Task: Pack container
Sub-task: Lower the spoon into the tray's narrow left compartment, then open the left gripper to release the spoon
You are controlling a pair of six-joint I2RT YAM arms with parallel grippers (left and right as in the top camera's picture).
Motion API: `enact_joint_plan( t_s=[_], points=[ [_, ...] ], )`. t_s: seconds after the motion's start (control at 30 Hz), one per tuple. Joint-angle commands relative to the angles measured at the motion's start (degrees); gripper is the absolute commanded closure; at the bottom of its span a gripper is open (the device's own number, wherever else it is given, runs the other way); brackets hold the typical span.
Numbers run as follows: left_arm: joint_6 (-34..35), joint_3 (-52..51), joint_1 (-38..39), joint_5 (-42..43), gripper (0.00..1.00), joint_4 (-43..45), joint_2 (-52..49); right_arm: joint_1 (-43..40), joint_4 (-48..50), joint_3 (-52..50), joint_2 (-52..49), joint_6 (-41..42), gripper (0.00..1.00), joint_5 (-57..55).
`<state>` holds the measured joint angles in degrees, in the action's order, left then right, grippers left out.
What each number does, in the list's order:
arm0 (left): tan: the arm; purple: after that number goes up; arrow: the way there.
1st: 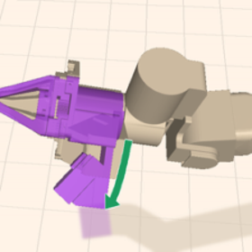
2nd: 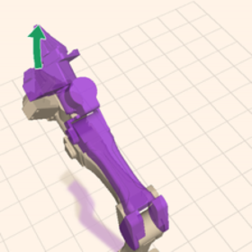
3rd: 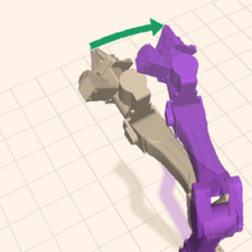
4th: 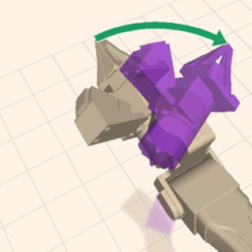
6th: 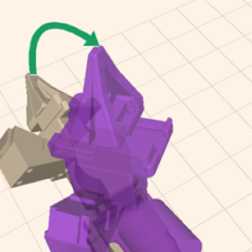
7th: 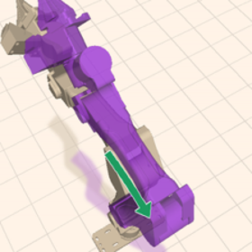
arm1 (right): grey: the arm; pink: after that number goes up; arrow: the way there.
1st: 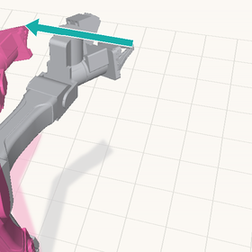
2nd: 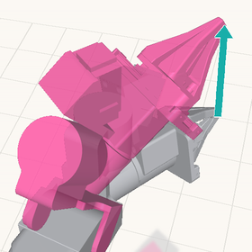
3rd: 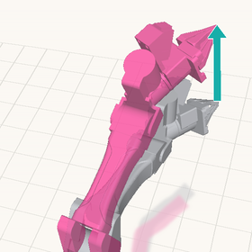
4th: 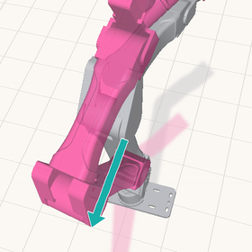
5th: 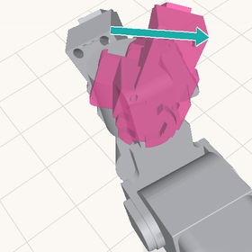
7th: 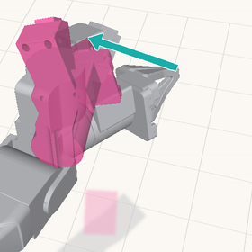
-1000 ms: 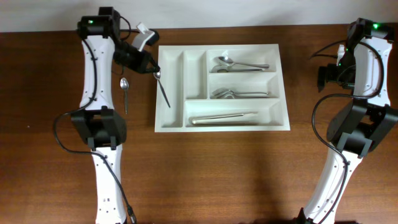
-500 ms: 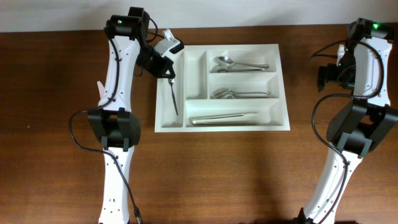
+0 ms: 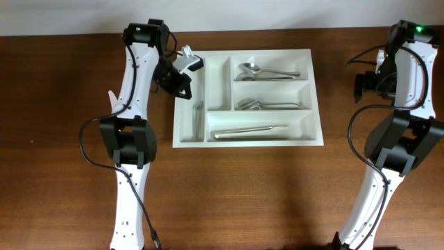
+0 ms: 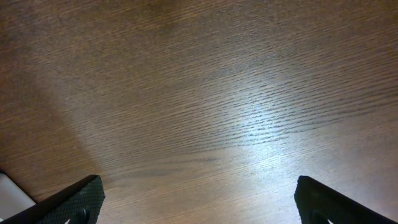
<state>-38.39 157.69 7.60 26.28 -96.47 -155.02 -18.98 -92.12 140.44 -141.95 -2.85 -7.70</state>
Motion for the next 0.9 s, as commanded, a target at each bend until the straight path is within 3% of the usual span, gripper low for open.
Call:
enact_joint_plan(
  t_s=[0.0,0.3,0.33,0.37,0.63,0.77,0.87],
  points=[
    [-0.9,-0.63,-0.24,-0.63,0.85,1.29,-0.87,-0.17,0.02,0.09,2.45,0.09,0.01,-0.5],
    [6.49,6.75,-2.21,-0.61,0.67,4.28,-0.87,-0.17,0.02,0.09,2.45,0.09,0.01,-0.5],
    [8.0,8.28,-2.69,-0.63,0.61,4.31,-0.87,-0.17,0.02,0.07,2.45,0.09,0.01,-0.5],
    [11.45,11.39,-3.82,-0.63,0.37,4.28,-0.87,-0.17,0.02,0.07,2.45,0.09,0.01,-0.5],
    [22.6,16.48,-11.34,-0.61,0.35,5.6,-0.87,-0.17,0.02,0.09,2.45,0.09,0.01,-0.5],
    [20.74,16.46,-15.41,-0.61,0.28,5.46,-0.87,-0.17,0.02,0.09,2.45,0.09,0.01,-0.5],
    [14.4,16.41,-17.14,-0.61,0.27,3.08,-0.87,-0.17,0.02,0.09,2.45,0.09,0.02,-0.5]
  ],
)
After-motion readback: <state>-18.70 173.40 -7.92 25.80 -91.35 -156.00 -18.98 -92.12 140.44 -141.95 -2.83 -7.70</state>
